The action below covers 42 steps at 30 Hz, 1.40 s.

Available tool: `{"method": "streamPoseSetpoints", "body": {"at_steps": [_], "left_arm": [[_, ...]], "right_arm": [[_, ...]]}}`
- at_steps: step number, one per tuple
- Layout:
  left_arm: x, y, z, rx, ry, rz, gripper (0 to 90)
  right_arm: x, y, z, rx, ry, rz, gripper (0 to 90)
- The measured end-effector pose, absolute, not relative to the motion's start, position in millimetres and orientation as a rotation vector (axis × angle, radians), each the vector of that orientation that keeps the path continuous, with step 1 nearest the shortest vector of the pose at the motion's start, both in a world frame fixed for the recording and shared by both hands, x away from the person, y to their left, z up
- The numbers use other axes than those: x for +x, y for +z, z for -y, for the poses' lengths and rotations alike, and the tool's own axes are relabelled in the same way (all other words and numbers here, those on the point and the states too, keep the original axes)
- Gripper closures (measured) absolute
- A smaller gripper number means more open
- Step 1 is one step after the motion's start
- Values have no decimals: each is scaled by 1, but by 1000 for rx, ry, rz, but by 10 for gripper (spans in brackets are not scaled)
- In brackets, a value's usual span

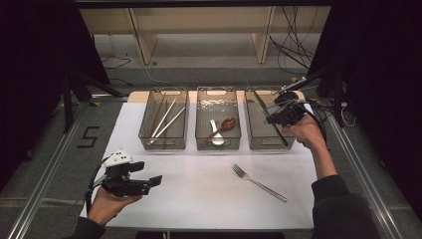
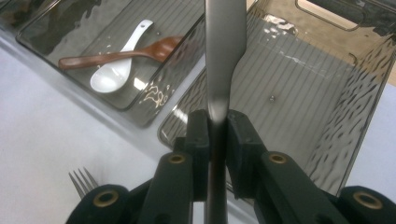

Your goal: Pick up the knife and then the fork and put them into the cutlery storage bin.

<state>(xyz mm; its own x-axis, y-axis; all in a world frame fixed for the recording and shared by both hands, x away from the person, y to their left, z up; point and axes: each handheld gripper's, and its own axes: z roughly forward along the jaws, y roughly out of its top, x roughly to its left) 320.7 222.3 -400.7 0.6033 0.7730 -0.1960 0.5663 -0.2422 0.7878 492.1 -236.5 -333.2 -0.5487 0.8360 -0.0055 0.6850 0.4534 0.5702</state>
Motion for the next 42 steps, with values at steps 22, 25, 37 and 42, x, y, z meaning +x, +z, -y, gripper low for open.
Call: {"method": "streamPoseSetpoints", "body": {"at_steps": [22, 25, 37, 42], "left_arm": [[320, -400, -221, 1934, 285, -1057, 155], [320, -400, -221, 1936, 284, -1055, 155], [320, -400, -220, 1933, 281, -1055, 155], [319, -400, -220, 1934, 281, -1054, 155]], "right_arm": [[546, -340, 227, 1431, 599, -2410, 808], [551, -344, 226, 1436, 590, -2403, 808], [560, -352, 230, 1454, 542, -2372, 808], [561, -355, 233, 1456, 517, -2366, 807]]}}
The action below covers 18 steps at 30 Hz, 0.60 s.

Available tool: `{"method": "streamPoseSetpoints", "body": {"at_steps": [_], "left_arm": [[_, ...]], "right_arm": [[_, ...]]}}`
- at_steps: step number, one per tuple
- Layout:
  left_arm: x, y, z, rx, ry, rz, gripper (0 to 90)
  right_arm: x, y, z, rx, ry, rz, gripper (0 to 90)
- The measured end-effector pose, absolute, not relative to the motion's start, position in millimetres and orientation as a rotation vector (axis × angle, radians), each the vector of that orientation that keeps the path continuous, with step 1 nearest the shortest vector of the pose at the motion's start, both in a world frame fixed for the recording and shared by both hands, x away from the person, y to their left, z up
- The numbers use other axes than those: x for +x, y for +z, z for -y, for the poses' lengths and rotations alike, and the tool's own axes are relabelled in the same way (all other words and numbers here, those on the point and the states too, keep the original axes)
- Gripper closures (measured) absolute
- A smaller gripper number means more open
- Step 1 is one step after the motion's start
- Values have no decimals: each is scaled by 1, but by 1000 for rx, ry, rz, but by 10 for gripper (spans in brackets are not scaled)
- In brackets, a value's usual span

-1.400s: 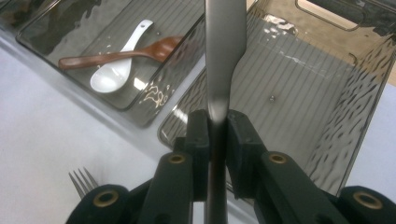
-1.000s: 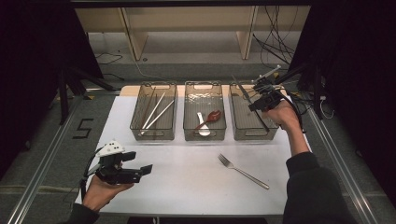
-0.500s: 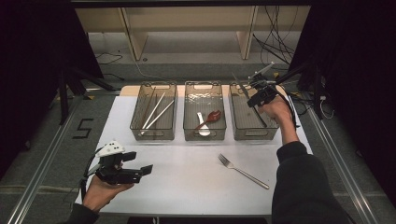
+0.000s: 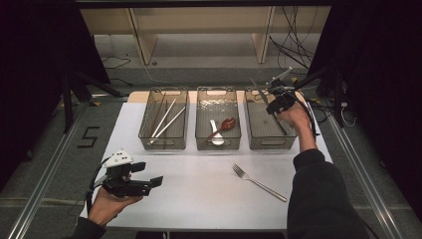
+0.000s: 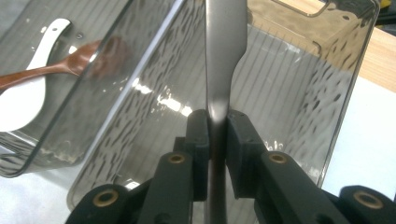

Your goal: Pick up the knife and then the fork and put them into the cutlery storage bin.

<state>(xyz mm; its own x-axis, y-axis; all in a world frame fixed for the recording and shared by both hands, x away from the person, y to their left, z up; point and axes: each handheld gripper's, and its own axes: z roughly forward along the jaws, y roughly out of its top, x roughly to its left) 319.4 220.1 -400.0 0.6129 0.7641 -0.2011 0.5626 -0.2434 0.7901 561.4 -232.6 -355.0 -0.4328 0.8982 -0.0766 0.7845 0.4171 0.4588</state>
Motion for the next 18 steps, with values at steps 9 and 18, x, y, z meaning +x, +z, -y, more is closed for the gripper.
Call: {"method": "streamPoseSetpoints", "body": {"at_steps": [9, 18], "left_arm": [[319, -400, -220, 1940, 281, -1050, 155], [319, -400, -220, 1942, 286, -1051, 155]], "right_arm": [[563, -365, 238, 1467, 464, -2342, 792], [548, -353, 243, 1467, 549, -2336, 588]]}}
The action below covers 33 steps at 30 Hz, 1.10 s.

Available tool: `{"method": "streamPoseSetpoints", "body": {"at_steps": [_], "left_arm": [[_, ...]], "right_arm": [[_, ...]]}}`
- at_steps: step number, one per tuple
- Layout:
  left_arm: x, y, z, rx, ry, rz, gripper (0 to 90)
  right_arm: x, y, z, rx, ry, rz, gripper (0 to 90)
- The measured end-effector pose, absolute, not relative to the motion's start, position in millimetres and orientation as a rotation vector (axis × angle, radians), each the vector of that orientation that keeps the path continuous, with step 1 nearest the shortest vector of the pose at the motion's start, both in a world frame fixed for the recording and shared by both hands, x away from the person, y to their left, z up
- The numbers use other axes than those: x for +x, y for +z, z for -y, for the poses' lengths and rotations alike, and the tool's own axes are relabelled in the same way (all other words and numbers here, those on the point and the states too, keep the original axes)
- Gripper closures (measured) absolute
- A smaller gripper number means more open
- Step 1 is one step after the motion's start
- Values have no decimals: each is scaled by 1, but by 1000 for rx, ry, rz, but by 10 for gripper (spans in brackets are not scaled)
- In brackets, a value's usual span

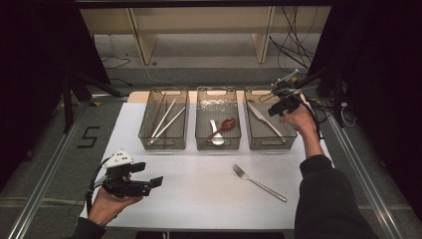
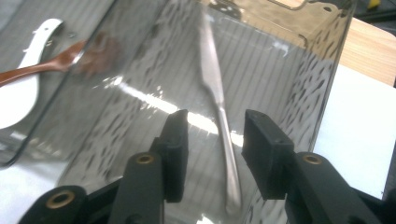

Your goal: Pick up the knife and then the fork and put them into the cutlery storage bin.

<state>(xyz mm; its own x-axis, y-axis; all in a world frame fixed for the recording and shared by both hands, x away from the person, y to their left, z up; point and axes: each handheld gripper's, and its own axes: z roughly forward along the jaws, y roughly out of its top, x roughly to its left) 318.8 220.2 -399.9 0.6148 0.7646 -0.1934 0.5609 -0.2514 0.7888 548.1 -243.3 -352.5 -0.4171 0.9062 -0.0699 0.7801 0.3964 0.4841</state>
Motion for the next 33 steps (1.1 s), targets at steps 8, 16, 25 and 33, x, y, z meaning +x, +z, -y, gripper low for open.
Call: {"method": "streamPoseSetpoints", "body": {"at_steps": [8, 16, 25, 33], "left_arm": [[319, -400, -219, 1943, 288, -1056, 155], [319, -401, -221, 1939, 290, -1057, 155], [319, -400, -220, 1940, 294, -1052, 155], [318, -400, -220, 1936, 295, -1054, 155]], "right_arm": [[520, -338, 238, 1408, 663, -2408, 382], [479, -340, 228, 1300, 736, -2510, 290], [440, -352, 221, 1223, 771, -2584, 238], [411, -367, 216, 1182, 856, -2605, 239]]}}
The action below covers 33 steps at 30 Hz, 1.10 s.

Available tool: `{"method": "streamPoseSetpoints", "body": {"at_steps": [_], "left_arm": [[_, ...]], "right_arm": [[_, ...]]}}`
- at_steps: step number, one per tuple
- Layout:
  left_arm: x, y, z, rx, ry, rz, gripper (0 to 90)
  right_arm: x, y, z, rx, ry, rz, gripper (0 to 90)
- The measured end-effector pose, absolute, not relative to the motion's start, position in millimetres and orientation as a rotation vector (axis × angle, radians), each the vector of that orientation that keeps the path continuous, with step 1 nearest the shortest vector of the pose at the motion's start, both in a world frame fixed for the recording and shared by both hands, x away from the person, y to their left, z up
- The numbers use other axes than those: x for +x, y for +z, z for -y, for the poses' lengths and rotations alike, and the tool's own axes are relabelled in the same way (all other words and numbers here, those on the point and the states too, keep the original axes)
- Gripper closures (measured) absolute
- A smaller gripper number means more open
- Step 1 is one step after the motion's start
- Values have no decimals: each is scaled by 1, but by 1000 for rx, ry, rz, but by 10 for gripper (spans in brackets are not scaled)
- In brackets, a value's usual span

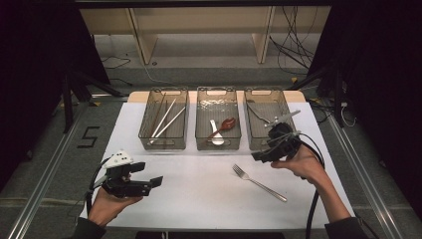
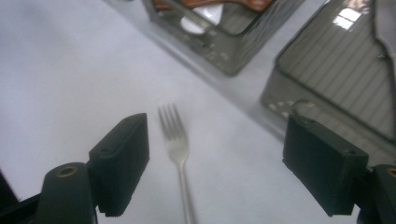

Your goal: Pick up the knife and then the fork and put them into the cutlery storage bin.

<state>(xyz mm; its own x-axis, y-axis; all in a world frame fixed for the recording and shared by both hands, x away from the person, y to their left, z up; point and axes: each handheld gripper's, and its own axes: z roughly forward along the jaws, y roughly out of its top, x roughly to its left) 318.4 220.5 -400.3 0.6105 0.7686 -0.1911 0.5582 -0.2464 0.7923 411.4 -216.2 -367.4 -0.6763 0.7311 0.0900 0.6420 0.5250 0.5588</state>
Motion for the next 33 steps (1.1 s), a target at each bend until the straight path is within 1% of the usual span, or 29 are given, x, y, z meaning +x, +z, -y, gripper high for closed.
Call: {"method": "streamPoseSetpoints", "body": {"at_steps": [6, 14, 19, 24, 30, 33], "left_arm": [[318, -400, -220, 1938, 302, -1048, 155], [317, -399, -222, 1923, 306, -1048, 155], [317, -398, -221, 1914, 311, -1043, 155], [317, -398, -222, 1914, 309, -1041, 155], [317, -398, -222, 1914, 308, -1037, 155], [316, -398, -222, 1914, 307, -1034, 155]], "right_arm": [[398, -381, 212, 1152, 817, -2661, 241], [389, -389, 209, 1141, 789, -2690, 256], [385, -396, 206, 1121, 740, -2718, 287], [382, -403, 205, 1122, 705, -2739, 292], [380, -413, 201, 1103, 622, -2771, 351], [379, -418, 199, 1089, 584, -2792, 399]]}}
